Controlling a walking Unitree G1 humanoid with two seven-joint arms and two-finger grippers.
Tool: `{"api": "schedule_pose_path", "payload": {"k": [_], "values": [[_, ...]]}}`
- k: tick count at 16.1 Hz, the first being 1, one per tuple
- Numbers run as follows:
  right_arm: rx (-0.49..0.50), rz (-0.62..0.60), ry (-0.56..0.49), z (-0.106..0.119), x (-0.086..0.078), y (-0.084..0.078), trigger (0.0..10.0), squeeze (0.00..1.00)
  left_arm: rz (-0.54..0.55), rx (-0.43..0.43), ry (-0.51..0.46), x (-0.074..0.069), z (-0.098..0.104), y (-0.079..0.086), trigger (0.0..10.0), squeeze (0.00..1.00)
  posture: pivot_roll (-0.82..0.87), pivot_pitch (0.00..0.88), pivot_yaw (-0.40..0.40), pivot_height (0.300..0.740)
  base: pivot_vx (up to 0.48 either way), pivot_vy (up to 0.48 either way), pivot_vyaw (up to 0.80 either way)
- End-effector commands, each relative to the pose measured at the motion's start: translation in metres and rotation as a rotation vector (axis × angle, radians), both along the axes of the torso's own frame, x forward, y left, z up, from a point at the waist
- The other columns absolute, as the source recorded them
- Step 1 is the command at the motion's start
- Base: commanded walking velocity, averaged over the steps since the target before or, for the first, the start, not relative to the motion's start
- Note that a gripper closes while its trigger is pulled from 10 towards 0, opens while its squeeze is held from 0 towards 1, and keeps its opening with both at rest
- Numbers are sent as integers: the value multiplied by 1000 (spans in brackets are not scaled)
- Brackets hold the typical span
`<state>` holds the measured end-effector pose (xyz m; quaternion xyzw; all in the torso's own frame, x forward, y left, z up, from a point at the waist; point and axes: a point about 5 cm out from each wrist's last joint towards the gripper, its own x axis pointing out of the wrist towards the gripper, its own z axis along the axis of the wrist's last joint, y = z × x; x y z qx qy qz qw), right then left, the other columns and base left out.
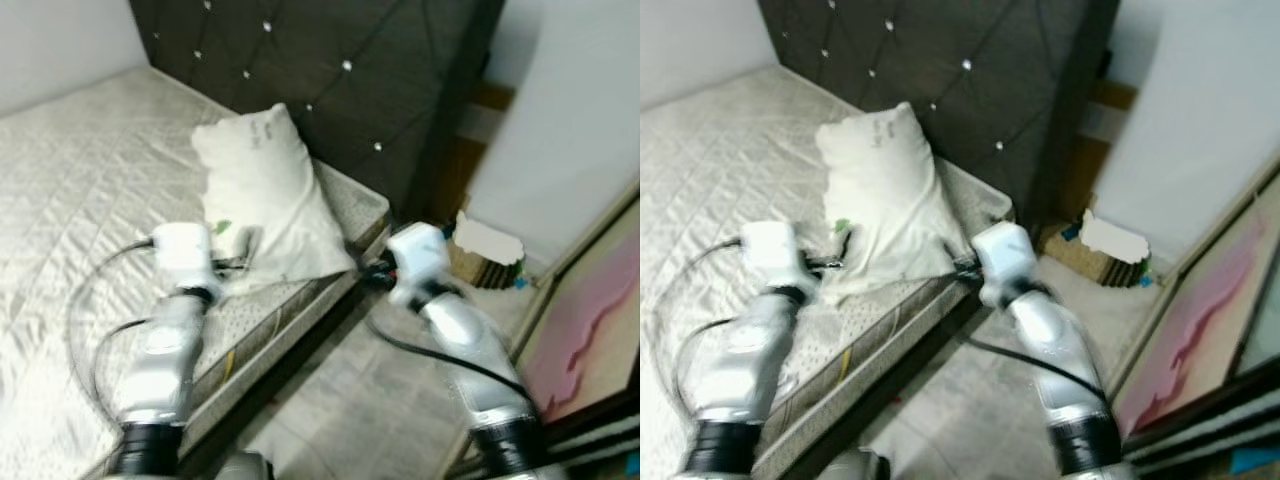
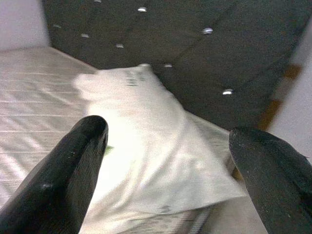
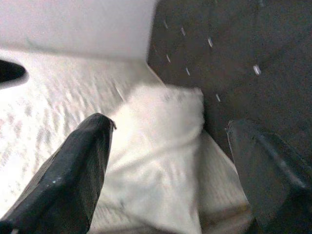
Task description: Clean up the room
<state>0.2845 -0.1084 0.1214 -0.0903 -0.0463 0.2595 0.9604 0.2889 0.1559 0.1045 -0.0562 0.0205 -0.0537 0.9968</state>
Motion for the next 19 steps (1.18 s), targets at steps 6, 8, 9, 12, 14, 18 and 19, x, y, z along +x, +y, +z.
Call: {"api": "schedule_pose_path", "payload": {"k": [6,8,9,12,14,18,19], "values": [[-11,-21,-7,1,3,-8,10000,0,-7,-9,-12,2,2,-7,10000,0,-19,0,-11,740,0,0,794],[-12,-23,-10,1,2,-8,10000,0,-12,-8,-12,2,2,-7,10000,0,-19,0,-11,740,0,0,794],[-14,-23,-11,1,3,-8,10000,0,-15,-8,-12,3,2,-8,10000,0,-22,0,-11,740,0,0,794],[-14,-23,-14,1,3,-8,10000,0,-22,-14,-14,3,2,-9,10000,0,-22,0,-10,740,0,0,794],[-14,-20,-16,1,2,-8,10000,0,-22,-13,-14,3,2,-9,10000,0,-22,0,-10,740,0,0,794],[-15,-14,-21,2,2,-7,10000,0,-20,-8,-21,2,3,-8,10000,0,-22,0,-10,740,0,0,794],[-16,-12,-22,2,3,-7,10000,0,-20,-7,-24,2,3,-9,10000,0,-18,0,-13,740,0,0,794]]}}
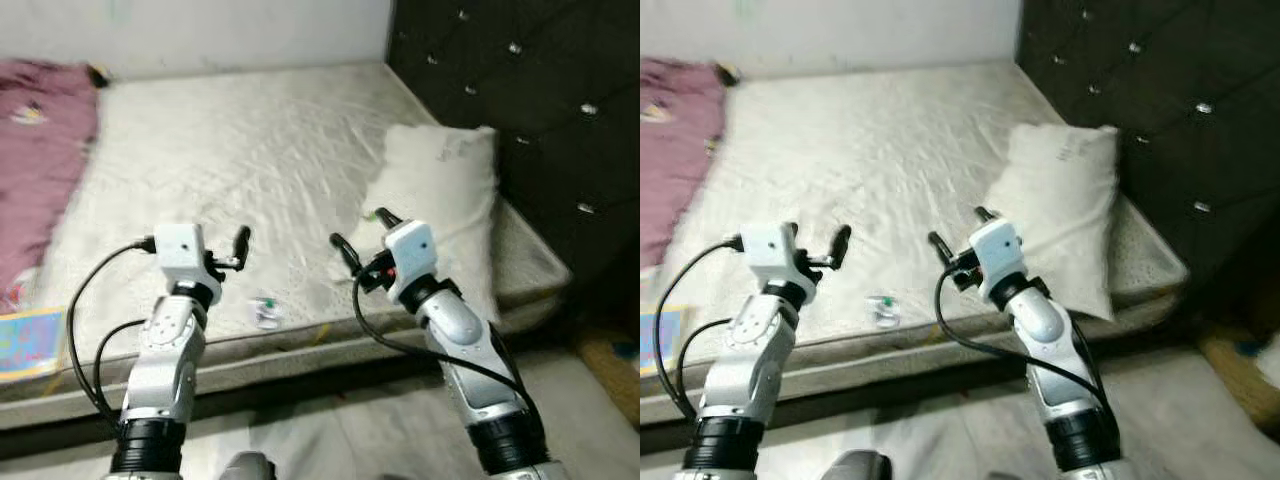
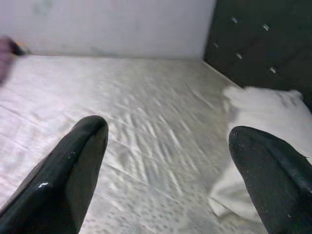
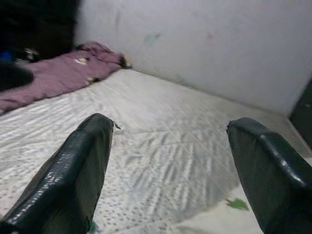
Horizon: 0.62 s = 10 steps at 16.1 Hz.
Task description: Clean up the room
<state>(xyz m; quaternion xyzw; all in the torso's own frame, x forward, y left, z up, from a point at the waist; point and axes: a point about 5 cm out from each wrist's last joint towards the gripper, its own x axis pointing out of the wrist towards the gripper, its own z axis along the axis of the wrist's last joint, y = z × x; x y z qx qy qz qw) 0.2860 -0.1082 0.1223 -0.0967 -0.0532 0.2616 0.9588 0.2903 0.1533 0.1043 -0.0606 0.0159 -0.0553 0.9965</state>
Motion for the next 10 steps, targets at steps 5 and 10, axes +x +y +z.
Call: {"api": "schedule_pose_path", "payload": {"k": [5,10], "values": [[2,-11,-12,1,1,-5,10000,0,-21,7,-20,1,3,-7,10000,0,-17,0,-14,740,0,0,793],[23,-11,-10,2,2,-5,10000,0,-25,5,-28,-1,3,-7,10000,0,-14,0,-14,740,0,0,198]]}}
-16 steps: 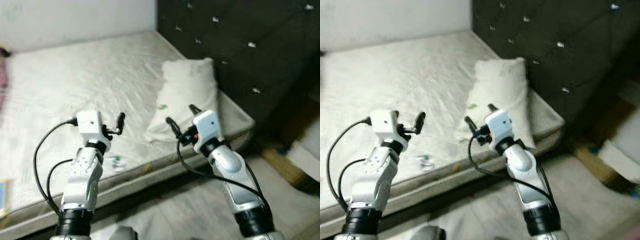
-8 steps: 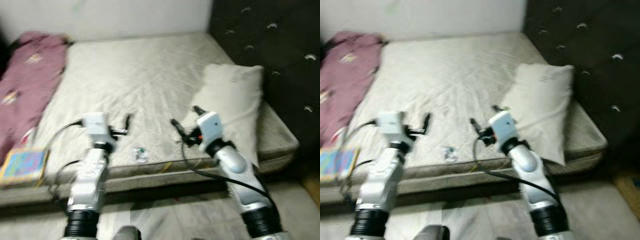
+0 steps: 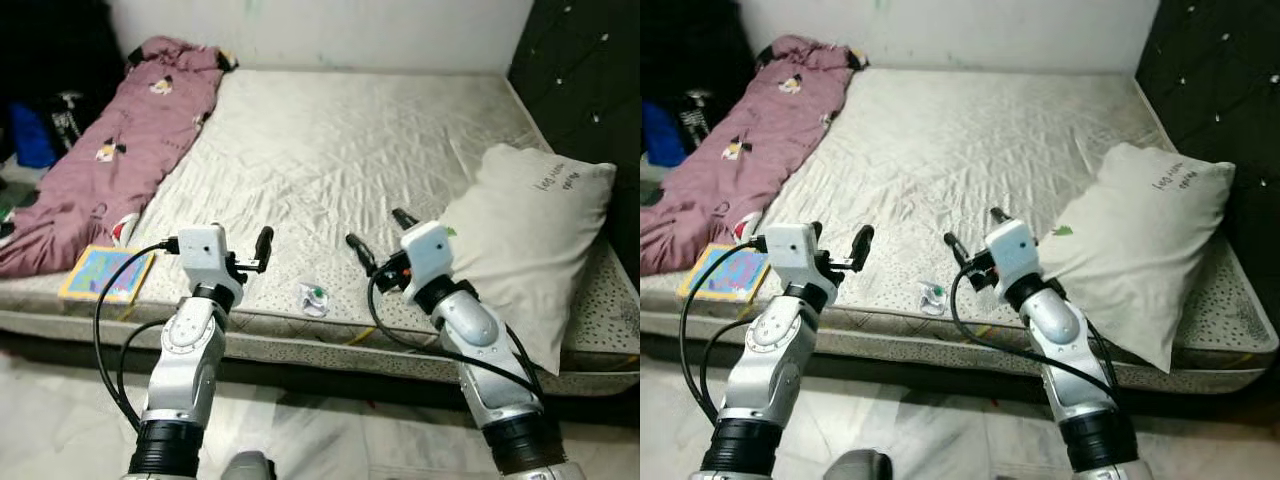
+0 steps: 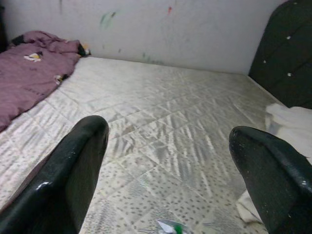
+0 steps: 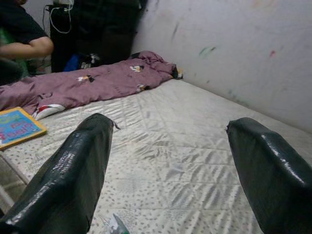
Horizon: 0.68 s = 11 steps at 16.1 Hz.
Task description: Clean up the room
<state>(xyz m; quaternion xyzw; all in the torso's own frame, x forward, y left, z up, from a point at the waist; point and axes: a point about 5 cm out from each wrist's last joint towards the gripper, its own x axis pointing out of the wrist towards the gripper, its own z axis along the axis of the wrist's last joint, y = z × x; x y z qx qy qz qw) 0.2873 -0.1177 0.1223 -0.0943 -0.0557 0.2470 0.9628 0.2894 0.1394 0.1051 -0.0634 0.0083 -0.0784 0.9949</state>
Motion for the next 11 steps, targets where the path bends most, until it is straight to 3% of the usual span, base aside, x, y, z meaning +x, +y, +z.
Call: {"api": "schedule_pose_path", "payload": {"k": [1,5,11], "values": [[17,18,-5,2,1,4,10000,0,19,11,-12,0,2,7,10000,0,-14,0,-14,740,0,0,0],[21,13,-10,3,2,4,10000,0,14,5,-22,1,4,7,10000,0,-15,0,-12,740,187,0,0],[24,3,-13,3,4,4,10000,0,8,1,-30,2,6,7,10000,0,-17,0,-10,740,322,0,0]]}}
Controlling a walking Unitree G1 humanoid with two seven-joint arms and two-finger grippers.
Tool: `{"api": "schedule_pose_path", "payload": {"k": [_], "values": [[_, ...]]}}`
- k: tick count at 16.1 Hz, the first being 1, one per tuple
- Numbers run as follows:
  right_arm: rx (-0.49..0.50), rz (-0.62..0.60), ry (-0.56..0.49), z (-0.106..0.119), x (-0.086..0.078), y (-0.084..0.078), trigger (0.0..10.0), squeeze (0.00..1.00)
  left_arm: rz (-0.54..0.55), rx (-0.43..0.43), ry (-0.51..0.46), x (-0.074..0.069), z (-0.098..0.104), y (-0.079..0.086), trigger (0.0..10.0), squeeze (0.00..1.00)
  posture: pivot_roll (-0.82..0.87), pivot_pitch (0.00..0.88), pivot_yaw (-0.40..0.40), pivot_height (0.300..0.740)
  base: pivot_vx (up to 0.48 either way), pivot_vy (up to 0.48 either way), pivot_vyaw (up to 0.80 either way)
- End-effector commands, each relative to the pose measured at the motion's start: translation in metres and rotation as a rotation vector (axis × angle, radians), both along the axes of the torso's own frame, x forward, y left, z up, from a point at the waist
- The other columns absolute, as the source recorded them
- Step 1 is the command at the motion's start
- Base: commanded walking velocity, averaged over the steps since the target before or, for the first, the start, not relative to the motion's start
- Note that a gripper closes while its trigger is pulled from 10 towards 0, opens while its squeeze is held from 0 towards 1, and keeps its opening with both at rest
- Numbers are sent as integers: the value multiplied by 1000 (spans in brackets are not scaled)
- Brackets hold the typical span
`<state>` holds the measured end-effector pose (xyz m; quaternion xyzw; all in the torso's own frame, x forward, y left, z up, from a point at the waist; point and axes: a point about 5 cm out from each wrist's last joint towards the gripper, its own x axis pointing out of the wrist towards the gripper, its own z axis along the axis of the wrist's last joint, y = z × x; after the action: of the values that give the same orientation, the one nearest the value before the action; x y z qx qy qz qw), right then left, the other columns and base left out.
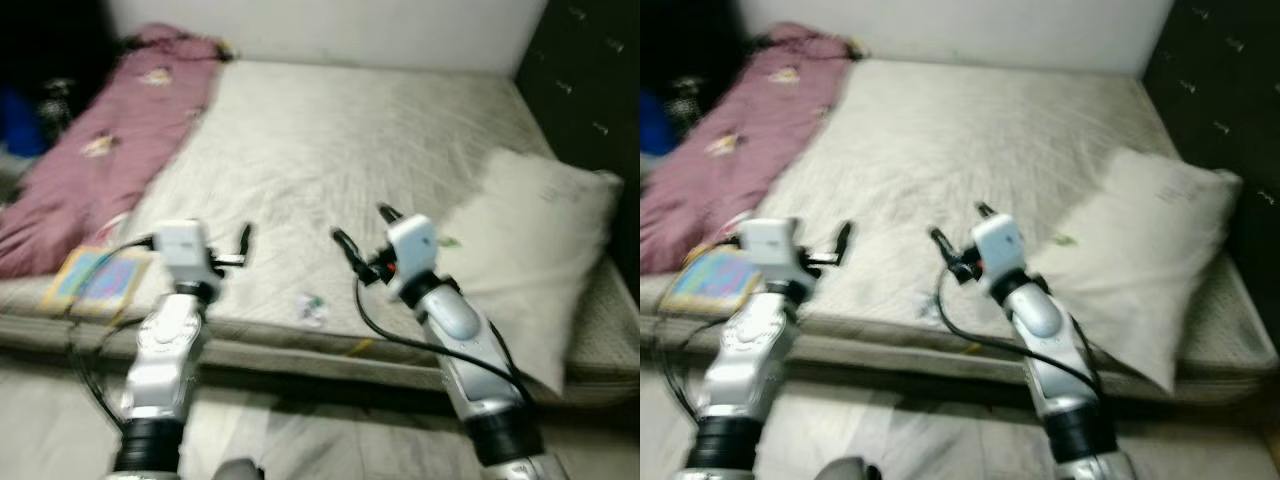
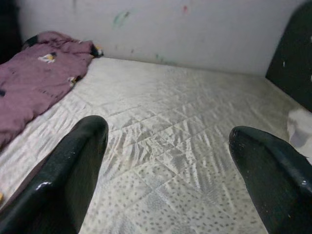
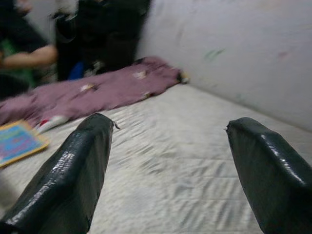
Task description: Clean up the room
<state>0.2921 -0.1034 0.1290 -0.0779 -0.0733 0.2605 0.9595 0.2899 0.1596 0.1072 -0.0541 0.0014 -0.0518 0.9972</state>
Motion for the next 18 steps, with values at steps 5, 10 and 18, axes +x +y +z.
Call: {"api": "schedule_pose_path", "payload": {"k": [5,10,18], "values": [[-16,-36,7,-4,-1,-11,10000,0,-44,-21,-2,2,2,-13,10000,0,-17,0,-10,740,251,0,0],[72,-239,38,-6,7,-35,10000,0,62,22,13,3,-3,-2,10000,0,-22,0,14,740,0,0,0],[72,-489,26,-15,8,-62,10000,0,256,129,31,5,-6,35,10000,0,-9,0,44,740,0,0,0]]}}
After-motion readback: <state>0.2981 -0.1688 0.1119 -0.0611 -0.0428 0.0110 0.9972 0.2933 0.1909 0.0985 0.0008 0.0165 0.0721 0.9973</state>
